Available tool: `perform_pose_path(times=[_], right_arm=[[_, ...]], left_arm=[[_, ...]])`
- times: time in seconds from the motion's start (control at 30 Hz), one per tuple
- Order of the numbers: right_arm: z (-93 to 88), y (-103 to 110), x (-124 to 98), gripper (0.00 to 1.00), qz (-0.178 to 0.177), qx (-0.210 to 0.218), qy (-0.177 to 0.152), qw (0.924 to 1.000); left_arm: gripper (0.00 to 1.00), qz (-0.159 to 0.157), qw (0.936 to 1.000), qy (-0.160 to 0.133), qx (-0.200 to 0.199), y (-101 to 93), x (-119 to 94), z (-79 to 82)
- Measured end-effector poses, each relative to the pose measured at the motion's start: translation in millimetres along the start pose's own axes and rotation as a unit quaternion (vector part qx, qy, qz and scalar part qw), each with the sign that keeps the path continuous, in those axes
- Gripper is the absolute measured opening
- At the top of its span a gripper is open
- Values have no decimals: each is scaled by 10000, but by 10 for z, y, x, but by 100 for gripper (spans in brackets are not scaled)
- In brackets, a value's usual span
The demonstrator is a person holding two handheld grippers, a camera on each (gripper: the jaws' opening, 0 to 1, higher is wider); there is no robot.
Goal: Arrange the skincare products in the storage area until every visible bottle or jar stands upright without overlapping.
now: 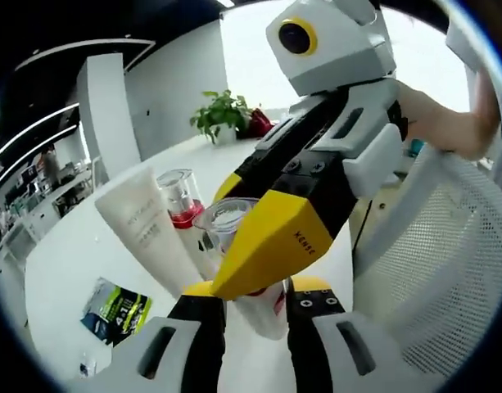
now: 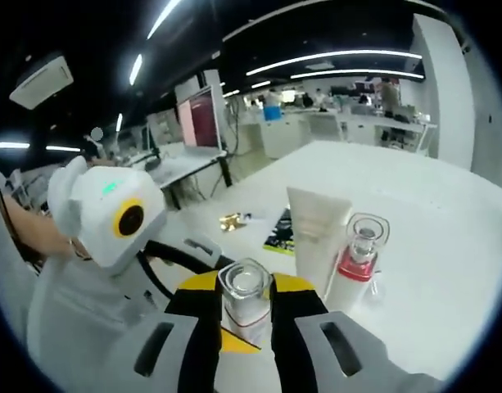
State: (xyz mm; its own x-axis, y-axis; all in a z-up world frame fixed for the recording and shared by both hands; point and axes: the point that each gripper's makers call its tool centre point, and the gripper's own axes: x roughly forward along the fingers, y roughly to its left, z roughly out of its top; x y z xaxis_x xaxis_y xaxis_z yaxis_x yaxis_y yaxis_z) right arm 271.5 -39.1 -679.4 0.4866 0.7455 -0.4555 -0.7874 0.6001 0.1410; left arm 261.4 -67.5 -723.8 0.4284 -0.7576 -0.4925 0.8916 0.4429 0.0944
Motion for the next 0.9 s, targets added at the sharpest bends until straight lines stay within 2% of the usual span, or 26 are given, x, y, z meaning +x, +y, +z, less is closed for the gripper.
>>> perform_pose_path(times=[0.17,0.33,0.47,0.57,0.9], right_arm=[[4,-1,-9,21,95,-307,50,9995],[4,9,-23,21,341,-584,-60,9977],[-65,-1,13,21,417,-1008,24,9940],[-122,6,56,21,468,-1137,61,9924],[-285,-16,168,22,593,-1137,225,9915]], left_arm=[[26,-82,9997,49,-246,-13,6,-40],[23,-84,9997,160,-133,-25,32,-122],[19,-86,9996,210,-159,-24,62,-148],[18,-70,9995,278,-151,-4,106,-216],[18,-57,9985,534,-121,-2,169,-402]])
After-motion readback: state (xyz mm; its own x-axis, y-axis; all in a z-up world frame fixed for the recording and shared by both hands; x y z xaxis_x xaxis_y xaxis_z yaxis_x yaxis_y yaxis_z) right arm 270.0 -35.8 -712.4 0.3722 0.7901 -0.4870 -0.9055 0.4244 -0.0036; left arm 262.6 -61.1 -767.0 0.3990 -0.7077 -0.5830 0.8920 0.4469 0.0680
